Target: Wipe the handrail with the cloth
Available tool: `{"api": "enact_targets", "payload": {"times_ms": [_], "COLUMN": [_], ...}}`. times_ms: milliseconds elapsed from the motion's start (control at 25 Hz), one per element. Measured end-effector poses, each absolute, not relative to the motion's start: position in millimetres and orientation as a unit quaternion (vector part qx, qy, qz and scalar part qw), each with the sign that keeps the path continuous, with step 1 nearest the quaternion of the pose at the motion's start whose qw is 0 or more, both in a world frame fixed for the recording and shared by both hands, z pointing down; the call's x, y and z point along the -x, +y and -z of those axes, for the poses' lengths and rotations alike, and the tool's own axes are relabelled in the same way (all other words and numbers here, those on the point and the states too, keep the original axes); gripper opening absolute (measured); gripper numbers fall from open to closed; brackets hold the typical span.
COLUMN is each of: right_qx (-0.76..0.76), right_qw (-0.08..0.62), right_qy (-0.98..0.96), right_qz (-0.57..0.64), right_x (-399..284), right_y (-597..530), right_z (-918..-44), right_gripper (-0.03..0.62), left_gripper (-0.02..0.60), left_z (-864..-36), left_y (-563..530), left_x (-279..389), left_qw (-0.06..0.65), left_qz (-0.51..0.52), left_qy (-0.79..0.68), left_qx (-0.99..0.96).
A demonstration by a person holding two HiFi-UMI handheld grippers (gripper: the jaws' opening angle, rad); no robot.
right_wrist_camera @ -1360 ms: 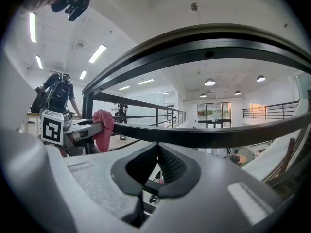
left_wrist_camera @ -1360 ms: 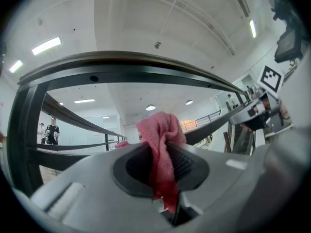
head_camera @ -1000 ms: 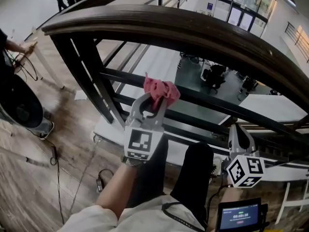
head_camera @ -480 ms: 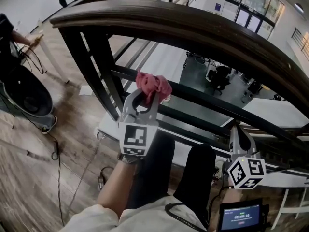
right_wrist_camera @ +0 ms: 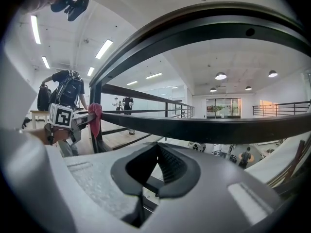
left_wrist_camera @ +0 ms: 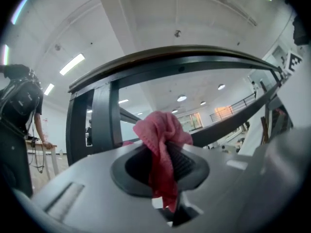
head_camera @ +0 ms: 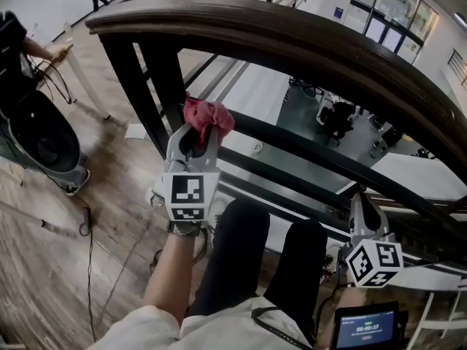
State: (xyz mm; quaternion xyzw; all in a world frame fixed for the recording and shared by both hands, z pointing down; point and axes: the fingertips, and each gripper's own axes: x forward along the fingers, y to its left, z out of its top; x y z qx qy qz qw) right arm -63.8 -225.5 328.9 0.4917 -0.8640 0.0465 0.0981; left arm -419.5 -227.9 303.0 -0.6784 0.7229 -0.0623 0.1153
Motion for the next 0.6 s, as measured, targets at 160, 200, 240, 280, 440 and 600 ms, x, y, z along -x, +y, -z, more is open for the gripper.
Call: {"api": "enact_targets", "payload": {"times_ms": [160,200,240,280,440,600], "right_qx": [-0.491,-0.49,-0.489,-0.489,-0.488,-0.487], "right_qw": [0.1,0.101,0.101,0.102,0.104,0.104], "right_qy": [-0.864,-0.865,-0.865,-0.865,-0.865,-0.866], "right_qz": [-0.047,-0.047,-0.046,-0.045,-0.045,-0.048], "right_x": [67,69,70,71,71,73], "right_y": [-227,-227,-227,-227,-227,-227], "right_z": [-331,-331,-330,-330,-328,-329], "right_gripper": [0.003,0.003,0.003,0.003,0.003,0.003], "left_gripper": [0.08,0.081,0.081,0.081,0.081,0.081], "left_z": [-306,-306,-306,-306,-300,-273], "left_y": [-227,-226,-226,-225,-225,-231], "left_x": [444,449,453,458,474,475], "left_qw": [0.102,0.1,0.098,0.096,0.106,0.147], "left_qz": [0.052,0.05,0.049,0.049,0.078,0.126], "left_qy": [0.735,0.737,0.74,0.744,0.759,0.755], "left_qx": [0.669,0.666,0.664,0.66,0.638,0.626]}}
